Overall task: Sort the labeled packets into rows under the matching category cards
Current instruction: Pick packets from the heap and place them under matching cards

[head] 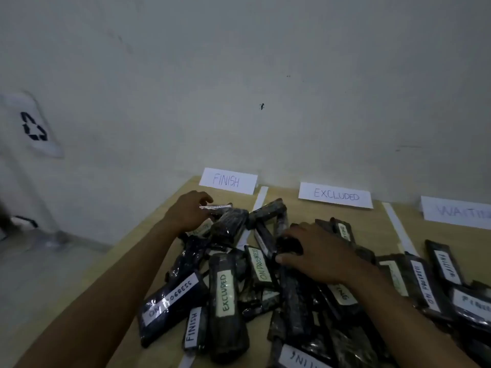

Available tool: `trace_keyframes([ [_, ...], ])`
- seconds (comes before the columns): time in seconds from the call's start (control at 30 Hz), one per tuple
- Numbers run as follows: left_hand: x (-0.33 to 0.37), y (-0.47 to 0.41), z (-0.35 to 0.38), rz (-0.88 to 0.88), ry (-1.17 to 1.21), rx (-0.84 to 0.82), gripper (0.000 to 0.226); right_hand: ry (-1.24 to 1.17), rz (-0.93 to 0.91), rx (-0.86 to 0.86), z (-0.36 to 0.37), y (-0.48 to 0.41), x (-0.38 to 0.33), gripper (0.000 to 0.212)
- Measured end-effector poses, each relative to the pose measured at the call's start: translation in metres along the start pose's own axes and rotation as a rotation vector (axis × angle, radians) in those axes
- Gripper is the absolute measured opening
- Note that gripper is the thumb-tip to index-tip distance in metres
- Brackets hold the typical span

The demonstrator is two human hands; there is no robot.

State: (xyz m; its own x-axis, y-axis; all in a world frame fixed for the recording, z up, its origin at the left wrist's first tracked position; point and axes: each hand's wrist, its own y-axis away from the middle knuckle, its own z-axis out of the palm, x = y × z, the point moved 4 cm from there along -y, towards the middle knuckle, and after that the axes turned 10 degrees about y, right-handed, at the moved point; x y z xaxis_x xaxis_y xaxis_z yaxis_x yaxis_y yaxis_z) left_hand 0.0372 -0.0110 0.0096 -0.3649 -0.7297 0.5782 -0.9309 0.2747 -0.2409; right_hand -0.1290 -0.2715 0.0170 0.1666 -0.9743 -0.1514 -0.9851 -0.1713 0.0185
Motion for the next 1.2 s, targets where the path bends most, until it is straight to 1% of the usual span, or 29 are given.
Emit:
trace_keyframes([
  [0.1,-0.021,-0.01,-0.002,-0.139,-0.025,-0.033,0.042,0.047,0.005,-0.009,0.011,-0.005,-0.004,0.066],
  [0.2,-0.033,-0.021,-0.002,-0.23,-0.121,-0.123,0.055,0.074,0.016,0.013,0.016,-0.008,-0.008,0.063],
  [0.27,-0.038,-0.024,0.001,-0.281,-0.097,-0.193,0.055,0.068,0.02,0.052,0.016,-0.009,-0.009,0.06],
  [0.33,-0.045,-0.027,0.005,-0.295,-0.018,-0.218,0.046,0.057,0.024,0.058,0.019,-0.008,-0.009,0.057],
  [0.4,-0.051,-0.027,0.006,-0.274,0.068,-0.145,0.041,0.052,0.027,0.064,0.019,-0.009,-0.009,0.056],
  [0.47,-0.052,-0.024,0.004,-0.25,0.188,-0.047,0.044,0.055,0.032,0.069,0.019,-0.009,-0.009,0.055],
  [0.6,-0.043,-0.011,-0.009,-0.136,0.367,0.183,0.046,0.03,0.034,0.089,0.021,-0.009,-0.008,0.054],
  [0.7,-0.025,0.007,-0.023,-0.096,0.625,0.316,0.044,-0.029,0.03,0.111,0.02,-0.008,-0.007,0.052],
  [0.77,-0.004,0.022,-0.029,-0.069,0.839,0.346,0.043,-0.137,0.045,0.138,0.017,-0.007,-0.006,0.048],
  [0.8,0.01,0.031,-0.031,-0.048,0.915,0.335,0.042,-0.205,0.054,0.172,0.013,-0.006,-0.006,0.045],
  [0.93,0.059,0.068,-0.022,-0.007,1.091,0.21,0.042,-0.52,0.096,0.419,-0.012,0.006,-0.001,0.036],
  [1.0,0.08,0.082,-0.012,0.002,1.129,0.132,0.045,-0.714,0.123,0.459,-0.024,0.014,0.006,0.042],
  [1.1,0.112,0.098,0.008,0.042,1.171,0.005,0.048,-0.989,0.106,0.423,-0.032,0.028,0.012,0.067],
  [1.13,0.121,0.101,0.015,0.055,1.176,-0.035,0.049,-1.069,0.105,0.418,-0.033,0.034,0.015,0.072],
  [1.17,0.13,0.103,0.022,0.064,1.17,-0.076,0.05,-1.128,0.108,0.418,-0.035,0.04,0.018,0.072],
  [1.2,0.137,0.104,0.029,0.069,1.163,-0.118,0.05,-1.162,0.115,0.426,-0.037,0.047,0.022,0.068],
])
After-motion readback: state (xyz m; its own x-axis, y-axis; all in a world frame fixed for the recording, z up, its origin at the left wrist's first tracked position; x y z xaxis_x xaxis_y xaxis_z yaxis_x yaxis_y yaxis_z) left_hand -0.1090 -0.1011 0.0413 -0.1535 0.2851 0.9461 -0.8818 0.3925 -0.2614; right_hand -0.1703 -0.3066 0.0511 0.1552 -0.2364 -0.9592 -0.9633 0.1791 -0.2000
